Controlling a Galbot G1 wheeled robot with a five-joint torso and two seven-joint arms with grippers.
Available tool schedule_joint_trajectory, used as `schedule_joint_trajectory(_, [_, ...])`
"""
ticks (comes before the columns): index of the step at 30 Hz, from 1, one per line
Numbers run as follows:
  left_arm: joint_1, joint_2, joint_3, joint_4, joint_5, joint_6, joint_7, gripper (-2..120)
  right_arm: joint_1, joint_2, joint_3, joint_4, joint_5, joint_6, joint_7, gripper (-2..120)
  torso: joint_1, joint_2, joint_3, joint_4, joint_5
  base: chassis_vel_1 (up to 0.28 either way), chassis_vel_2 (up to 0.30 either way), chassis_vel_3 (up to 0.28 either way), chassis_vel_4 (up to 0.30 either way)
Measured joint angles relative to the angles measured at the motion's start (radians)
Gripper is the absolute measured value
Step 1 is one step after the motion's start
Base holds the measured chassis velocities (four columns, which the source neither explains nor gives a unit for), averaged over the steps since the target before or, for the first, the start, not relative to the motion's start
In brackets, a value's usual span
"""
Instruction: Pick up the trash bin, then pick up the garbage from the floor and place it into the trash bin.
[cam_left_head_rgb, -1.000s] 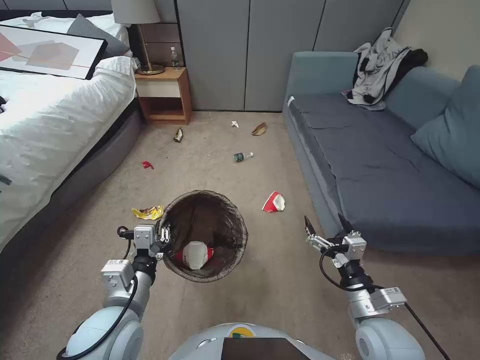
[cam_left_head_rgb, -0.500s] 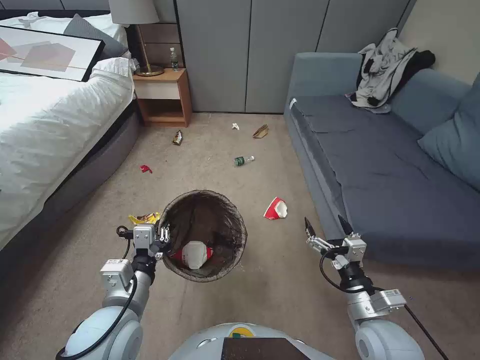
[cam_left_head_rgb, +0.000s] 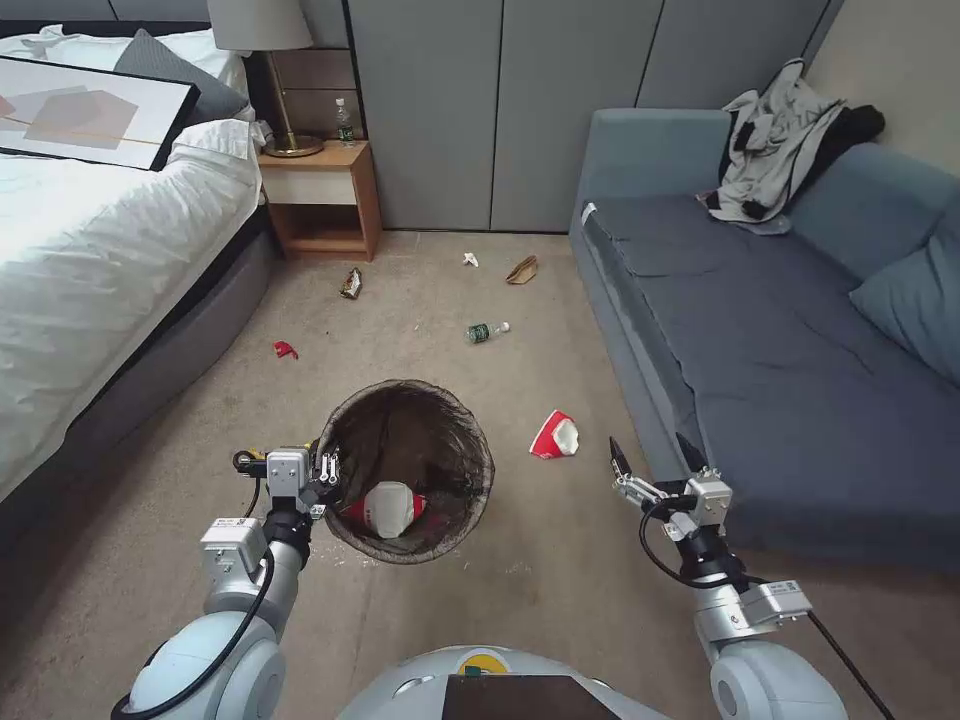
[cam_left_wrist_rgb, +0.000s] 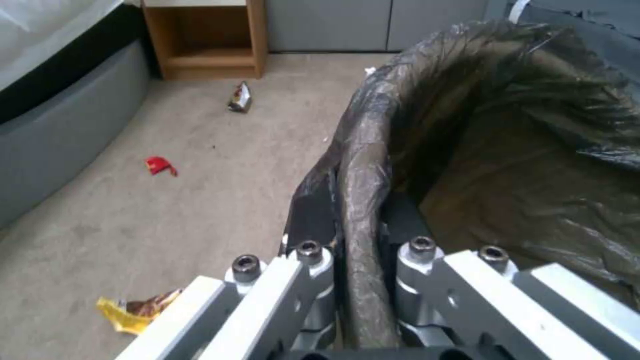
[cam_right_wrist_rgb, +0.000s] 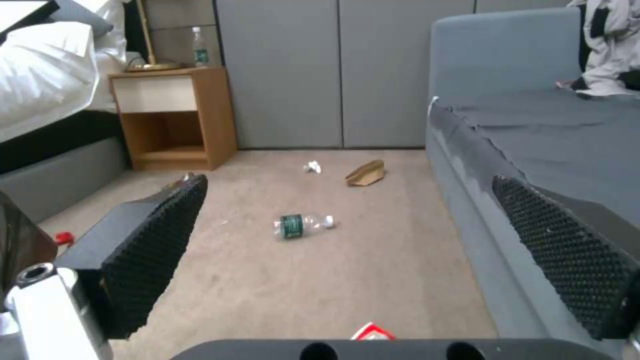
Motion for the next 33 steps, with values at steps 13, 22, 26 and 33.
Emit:
schedule_joint_trajectory(13, [-0.003,0.002,-0.001,0.002,-0.001,0.000,0.002,5,0.002,0.001,0.003,-0.006,0.000,0.001,-0.002,100,0.000,0.000,0.000,0.0000,0.0001,-0.117,0.102,0.110,-0.098])
schedule_joint_trajectory(22, [-0.003,0.000,-0.002,0.002,-0.001,0.000,0.003,5,0.002,0.001,0.003,-0.010,0.000,0.005,-0.004,100,0.000,0.000,0.000,0.0000,0.0000,-0.106,0.116,0.104,-0.117])
schedule_joint_trajectory(26, [-0.003,-0.001,-0.002,0.002,-0.001,0.000,0.003,5,0.002,-0.001,0.003,-0.011,0.001,0.005,-0.004,100,0.000,0.000,0.000,0.0000,0.0000,-0.128,0.126,0.133,-0.116])
schedule_joint_trajectory(33, [-0.001,-0.001,-0.001,0.001,-0.001,0.000,0.003,5,0.002,0.000,0.000,-0.014,0.001,0.007,-0.004,100,0.000,0.000,0.000,-0.0001,0.0000,-0.117,0.117,0.107,-0.112])
